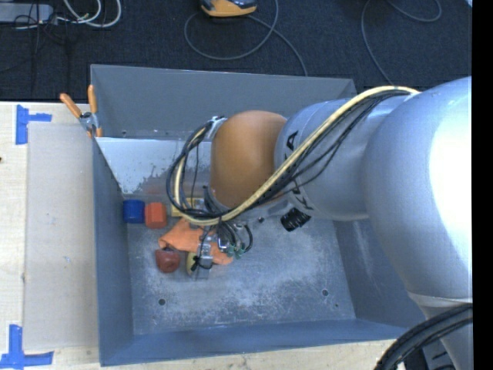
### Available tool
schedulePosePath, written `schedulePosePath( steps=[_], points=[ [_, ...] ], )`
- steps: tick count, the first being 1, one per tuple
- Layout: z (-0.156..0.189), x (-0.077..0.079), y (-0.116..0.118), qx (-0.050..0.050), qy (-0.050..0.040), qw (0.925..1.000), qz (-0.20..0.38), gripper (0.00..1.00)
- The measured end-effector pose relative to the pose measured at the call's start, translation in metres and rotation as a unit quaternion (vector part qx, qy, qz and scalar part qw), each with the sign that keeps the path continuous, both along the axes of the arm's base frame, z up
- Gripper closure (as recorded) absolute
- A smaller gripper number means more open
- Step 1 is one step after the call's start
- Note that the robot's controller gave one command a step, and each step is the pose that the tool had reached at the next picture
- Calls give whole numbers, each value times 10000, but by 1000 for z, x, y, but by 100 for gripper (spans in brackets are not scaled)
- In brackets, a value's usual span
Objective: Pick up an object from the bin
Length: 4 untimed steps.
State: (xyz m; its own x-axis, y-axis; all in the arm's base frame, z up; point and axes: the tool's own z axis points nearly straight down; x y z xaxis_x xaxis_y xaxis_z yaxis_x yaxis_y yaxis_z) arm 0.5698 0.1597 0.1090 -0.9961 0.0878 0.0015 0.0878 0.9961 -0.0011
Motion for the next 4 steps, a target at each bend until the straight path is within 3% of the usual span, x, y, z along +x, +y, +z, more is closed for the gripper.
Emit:
schedulePosePath(
  steps=[1, 2, 4],
  points=[
    [-37, 2, -10, -19, 67, 9988, -487, 0],
    [-51, 7, -15, 2, 3, 9985, -551, 100],
    [-47, 6, -16, -2, 6, 9984, -558, 100]
  ],
)
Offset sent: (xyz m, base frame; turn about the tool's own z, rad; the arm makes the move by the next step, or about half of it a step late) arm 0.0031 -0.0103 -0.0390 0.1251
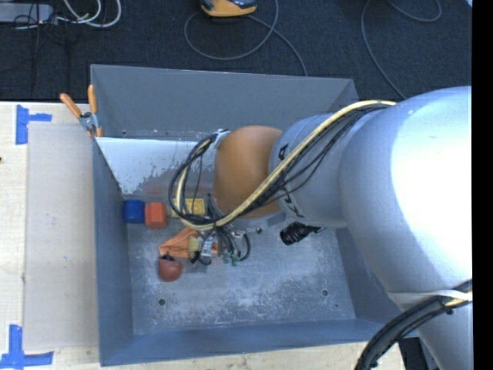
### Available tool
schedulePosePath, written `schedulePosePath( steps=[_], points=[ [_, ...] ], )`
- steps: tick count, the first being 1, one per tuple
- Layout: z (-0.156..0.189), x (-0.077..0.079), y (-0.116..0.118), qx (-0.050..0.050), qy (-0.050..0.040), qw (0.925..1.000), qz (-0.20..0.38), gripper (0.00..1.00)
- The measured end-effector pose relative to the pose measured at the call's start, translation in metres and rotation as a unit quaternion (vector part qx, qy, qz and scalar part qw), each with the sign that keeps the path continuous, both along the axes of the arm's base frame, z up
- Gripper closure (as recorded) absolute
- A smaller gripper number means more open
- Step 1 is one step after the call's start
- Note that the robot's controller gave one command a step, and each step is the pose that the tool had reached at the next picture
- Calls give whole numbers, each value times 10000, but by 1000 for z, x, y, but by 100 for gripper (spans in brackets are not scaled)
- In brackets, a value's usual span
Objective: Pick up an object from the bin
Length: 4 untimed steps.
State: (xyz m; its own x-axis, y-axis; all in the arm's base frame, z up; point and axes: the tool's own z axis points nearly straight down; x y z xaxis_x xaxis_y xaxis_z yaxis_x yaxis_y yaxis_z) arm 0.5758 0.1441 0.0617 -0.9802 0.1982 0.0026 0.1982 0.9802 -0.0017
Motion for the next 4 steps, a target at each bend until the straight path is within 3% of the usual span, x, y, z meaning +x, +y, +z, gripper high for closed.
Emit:
schedulePosePath(
  steps=[4],
  points=[
    [46, -2, -1, -9, 45, 10000, -16, 100]
  ],
)
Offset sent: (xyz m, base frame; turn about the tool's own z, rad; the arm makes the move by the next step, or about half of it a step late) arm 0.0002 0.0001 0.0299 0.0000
